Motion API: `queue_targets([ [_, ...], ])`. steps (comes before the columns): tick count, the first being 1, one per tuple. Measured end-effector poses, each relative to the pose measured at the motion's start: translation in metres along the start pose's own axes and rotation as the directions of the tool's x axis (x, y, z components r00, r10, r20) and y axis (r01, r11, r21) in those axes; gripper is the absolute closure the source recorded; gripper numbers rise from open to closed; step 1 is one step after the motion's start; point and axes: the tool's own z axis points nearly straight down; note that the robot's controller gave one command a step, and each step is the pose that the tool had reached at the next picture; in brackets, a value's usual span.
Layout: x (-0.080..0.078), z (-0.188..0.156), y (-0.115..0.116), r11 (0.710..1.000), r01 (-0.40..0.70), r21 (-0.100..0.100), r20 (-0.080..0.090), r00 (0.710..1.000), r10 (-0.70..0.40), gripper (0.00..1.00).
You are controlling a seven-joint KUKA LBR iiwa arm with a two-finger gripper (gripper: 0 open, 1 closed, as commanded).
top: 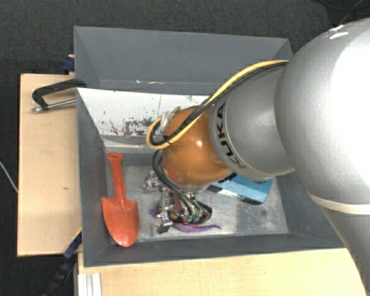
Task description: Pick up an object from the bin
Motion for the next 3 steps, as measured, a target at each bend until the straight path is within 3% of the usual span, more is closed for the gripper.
queue_targets([
  [1,0.0,0.0,0.0,1.0,0.0,0.0,0.0,1.0,0.0,0.0],
  [2,-0.004,0.0,-0.027,0.994,0.11,-0.004,0.001,0.994,-0.11,0.0],
  [3,0.006,-0.003,-0.089,0.882,0.471,-0.005,-0.002,0.882,-0.471,1.0],
])
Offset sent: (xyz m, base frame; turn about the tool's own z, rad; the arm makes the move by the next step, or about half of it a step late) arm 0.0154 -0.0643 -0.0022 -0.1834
